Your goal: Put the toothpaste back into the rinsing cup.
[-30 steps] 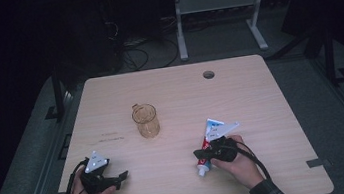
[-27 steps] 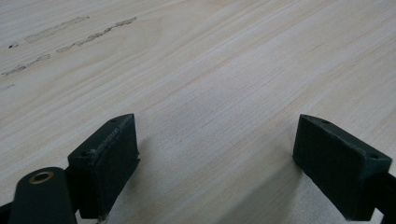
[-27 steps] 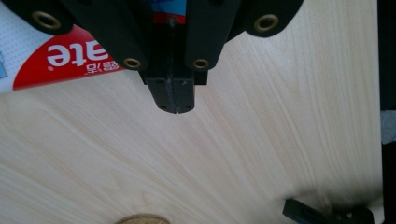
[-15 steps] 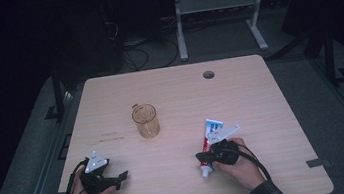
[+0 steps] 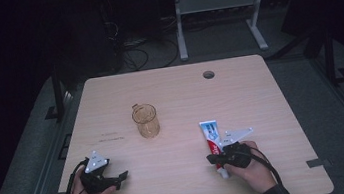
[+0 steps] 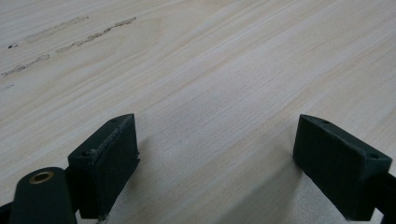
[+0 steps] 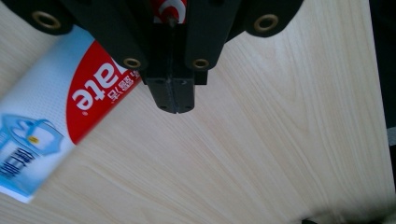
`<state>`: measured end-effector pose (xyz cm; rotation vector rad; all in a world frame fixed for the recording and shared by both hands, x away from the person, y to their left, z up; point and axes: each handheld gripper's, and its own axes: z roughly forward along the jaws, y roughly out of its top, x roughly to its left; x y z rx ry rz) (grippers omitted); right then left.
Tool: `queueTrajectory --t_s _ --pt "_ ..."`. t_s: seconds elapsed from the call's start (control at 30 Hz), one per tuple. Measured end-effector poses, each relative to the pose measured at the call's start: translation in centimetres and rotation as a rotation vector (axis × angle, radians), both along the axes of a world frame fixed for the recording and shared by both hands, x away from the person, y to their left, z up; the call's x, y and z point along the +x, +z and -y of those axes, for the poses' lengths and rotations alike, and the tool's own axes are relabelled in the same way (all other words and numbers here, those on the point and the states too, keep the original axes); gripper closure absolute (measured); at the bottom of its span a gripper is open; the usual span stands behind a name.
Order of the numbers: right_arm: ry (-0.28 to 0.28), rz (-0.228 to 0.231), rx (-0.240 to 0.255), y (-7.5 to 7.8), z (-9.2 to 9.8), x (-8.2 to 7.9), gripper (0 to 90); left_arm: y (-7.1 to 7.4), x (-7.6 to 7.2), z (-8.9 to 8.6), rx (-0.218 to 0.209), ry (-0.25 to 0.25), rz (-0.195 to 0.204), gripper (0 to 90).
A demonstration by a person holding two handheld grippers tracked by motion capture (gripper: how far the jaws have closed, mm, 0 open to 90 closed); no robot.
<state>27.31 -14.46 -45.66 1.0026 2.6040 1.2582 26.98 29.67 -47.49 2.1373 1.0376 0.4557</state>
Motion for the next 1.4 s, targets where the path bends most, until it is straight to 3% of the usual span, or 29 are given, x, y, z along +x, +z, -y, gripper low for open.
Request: queueTrajectory --t_s 0.47,0.77,0.97,1.0,1.03,1.13,1.4 --pt "-0.065 -0.001 -0.031 -0.2 3.6 -1.0 89.7 0.0 0.0 0.0 0.0 0.0 0.0 13.0" --pt "-0.056 0.008 -0.014 0.2 3.7 -1.1 85.5 0.0 0.0 0.0 0.0 0.0 0.0 13.0" --pt "-0.065 0.042 0.01 1.1 3.7 -0.8 72.3 0.0 0.0 0.0 0.0 -0.001 0.0 13.0" --pt "-0.071 0.047 0.006 1.2 3.7 -0.5 65.7 0.0 0.0 0.0 0.0 0.0 0.0 12.9" --pt "-0.071 0.047 0.006 1.2 3.7 -0.5 65.7 0.0 0.0 0.0 0.0 0.0 0.0 13.0" --pt "-0.089 0.055 0.004 1.3 3.4 0.0 52.7 0.0 0.0 0.0 0.0 0.0 0.0 13.0" --pt "-0.134 0.067 -0.026 1.8 2.9 1.7 41.9 0.0 0.0 0.0 -0.003 -0.002 0.0 12.9"
